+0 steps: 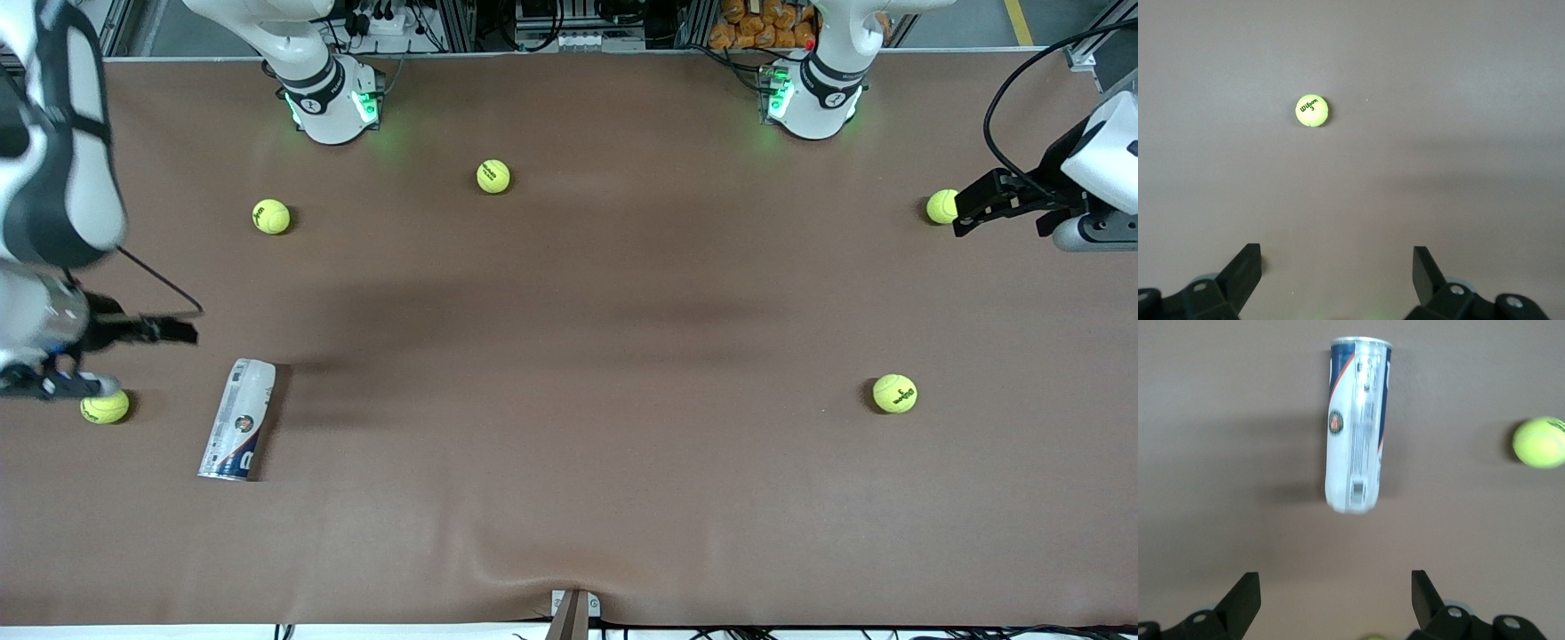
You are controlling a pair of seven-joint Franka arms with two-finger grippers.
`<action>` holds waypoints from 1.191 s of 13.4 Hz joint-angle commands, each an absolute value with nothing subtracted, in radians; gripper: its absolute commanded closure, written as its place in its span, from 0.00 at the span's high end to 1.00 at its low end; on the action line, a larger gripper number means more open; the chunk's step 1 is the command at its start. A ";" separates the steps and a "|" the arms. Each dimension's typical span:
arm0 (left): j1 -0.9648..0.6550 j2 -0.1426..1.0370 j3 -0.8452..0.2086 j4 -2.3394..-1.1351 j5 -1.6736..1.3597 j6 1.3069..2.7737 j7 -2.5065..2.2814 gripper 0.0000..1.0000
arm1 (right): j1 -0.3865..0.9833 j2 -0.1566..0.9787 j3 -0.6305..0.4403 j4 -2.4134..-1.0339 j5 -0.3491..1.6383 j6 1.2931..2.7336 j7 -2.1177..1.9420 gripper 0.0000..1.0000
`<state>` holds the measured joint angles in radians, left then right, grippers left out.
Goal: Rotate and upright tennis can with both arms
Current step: 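Reach the right gripper down to the lying tennis can, then close the right gripper around the tennis can body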
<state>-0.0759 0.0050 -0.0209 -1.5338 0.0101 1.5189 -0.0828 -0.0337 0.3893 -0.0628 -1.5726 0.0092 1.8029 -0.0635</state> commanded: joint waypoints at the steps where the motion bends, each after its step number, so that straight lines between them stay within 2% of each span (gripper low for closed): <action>1: -0.074 0.014 -0.026 -1.511 0.026 1.499 -0.081 1.00 | -0.040 0.533 -0.052 -1.545 -0.005 1.931 -0.061 1.00; 6: -0.067 0.014 -0.026 -1.513 0.023 1.497 -0.078 1.00 | -0.060 0.687 -0.051 -1.545 0.011 2.164 -0.068 1.00; 15: -0.066 0.015 -0.026 -1.513 0.023 1.497 -0.078 1.00 | -0.067 0.772 -0.051 -1.545 0.012 2.233 -0.072 1.00; 16: -0.064 0.015 -0.026 -1.513 0.023 1.497 -0.078 1.00 | -0.067 0.775 -0.051 -1.545 0.011 2.250 -0.081 0.67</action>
<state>-0.0725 0.0070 -0.0201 -1.5323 0.0101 1.5153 -0.0823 -0.0504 0.7571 -0.0642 -1.5671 0.0125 2.2302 -0.0648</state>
